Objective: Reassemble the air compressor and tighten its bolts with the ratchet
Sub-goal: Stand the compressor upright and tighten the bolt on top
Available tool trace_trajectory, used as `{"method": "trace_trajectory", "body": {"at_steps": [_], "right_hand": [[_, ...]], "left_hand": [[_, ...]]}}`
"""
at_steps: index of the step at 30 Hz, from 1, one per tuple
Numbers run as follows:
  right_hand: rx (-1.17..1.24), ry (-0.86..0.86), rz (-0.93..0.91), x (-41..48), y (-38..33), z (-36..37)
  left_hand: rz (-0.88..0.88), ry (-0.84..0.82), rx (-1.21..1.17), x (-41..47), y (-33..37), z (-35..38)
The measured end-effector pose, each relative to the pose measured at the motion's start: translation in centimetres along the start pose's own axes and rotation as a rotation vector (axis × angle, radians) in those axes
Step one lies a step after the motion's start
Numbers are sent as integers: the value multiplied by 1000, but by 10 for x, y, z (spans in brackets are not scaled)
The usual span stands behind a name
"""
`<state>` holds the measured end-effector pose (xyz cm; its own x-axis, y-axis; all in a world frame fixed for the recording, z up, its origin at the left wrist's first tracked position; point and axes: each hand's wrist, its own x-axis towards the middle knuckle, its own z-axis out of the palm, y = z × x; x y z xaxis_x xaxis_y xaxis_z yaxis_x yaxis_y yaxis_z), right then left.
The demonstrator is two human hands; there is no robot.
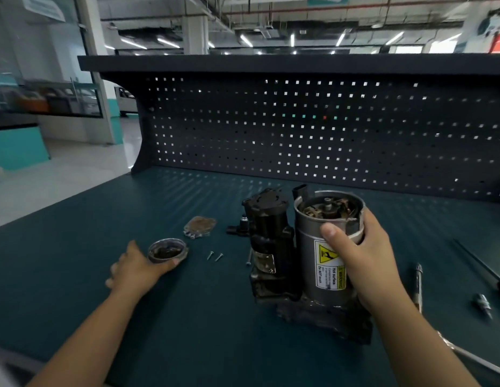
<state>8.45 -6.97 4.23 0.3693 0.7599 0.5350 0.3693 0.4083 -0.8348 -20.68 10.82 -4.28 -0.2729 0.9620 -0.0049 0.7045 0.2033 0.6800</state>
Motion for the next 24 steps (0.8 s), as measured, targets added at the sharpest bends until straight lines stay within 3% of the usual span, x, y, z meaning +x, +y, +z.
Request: {"method": "trace_trajectory", "body": {"at_steps": [6,11,14,18,22,24], "right_hand": [[37,15,-23,-6,0,-5],[64,16,-37,-13,0,-10],[70,23,-43,-16,0,-12],[80,19,-41,-17,0,-14],[75,20,-38,-16,-2,-13],[66,21,-36,-16,-3,-12]], "left_hand": [[136,-48,52,19,1,9],[400,-10,-254,2,0,0],[383,-9,-669,-24,21,-10],[559,-281,-1001,-68,72,-37],[758,-594,-1091,-103,117,-67],[817,-661,-1056,-116,136,-78]]}}
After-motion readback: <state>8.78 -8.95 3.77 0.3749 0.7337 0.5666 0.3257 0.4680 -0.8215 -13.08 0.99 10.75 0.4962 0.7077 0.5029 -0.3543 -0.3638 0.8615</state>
